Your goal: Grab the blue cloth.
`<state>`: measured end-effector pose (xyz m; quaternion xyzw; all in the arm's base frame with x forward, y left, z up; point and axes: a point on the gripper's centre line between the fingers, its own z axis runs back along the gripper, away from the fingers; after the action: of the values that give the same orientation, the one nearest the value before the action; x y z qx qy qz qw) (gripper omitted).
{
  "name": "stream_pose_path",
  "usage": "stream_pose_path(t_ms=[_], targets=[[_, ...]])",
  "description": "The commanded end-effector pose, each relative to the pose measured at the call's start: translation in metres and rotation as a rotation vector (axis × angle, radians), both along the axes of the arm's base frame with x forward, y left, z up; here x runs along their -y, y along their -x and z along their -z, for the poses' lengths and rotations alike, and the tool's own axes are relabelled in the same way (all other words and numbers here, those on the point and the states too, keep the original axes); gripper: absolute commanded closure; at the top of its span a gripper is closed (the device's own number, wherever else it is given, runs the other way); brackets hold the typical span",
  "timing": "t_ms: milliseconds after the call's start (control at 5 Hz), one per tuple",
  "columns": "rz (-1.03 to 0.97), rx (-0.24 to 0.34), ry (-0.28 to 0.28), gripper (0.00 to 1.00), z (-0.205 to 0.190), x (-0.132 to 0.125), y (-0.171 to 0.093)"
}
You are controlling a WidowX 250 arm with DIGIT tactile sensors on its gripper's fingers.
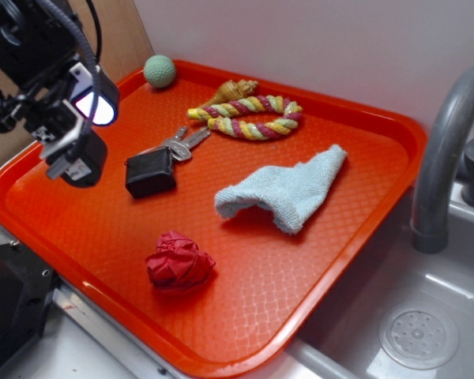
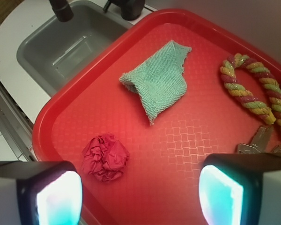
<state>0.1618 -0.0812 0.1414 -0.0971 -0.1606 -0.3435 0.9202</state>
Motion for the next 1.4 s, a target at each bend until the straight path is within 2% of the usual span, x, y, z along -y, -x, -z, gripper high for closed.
stream_pose_path(t_ms=[0,200,400,600,800,1000,1200], targets=[[0.008,0.015,0.002,0.00,-0.006,0.006,0.003],[-0.088,-0.011,-0.135,0.00,0.044,0.029,-0.048],[-0.042,-0.035,-0.108,0.00,0.094,0.047,-0.066],[0.067,-0.086,-0.090,0.00,0.112,0.063,-0.063],[0.067,-0.093,-0.075,0.00,0.117,0.063,-0.060],[0.039,-0.080,-0.087,1.00,0.121,0.064,-0.070],[0.028,-0.076,-0.067,1.00,0.117,0.061,-0.075]])
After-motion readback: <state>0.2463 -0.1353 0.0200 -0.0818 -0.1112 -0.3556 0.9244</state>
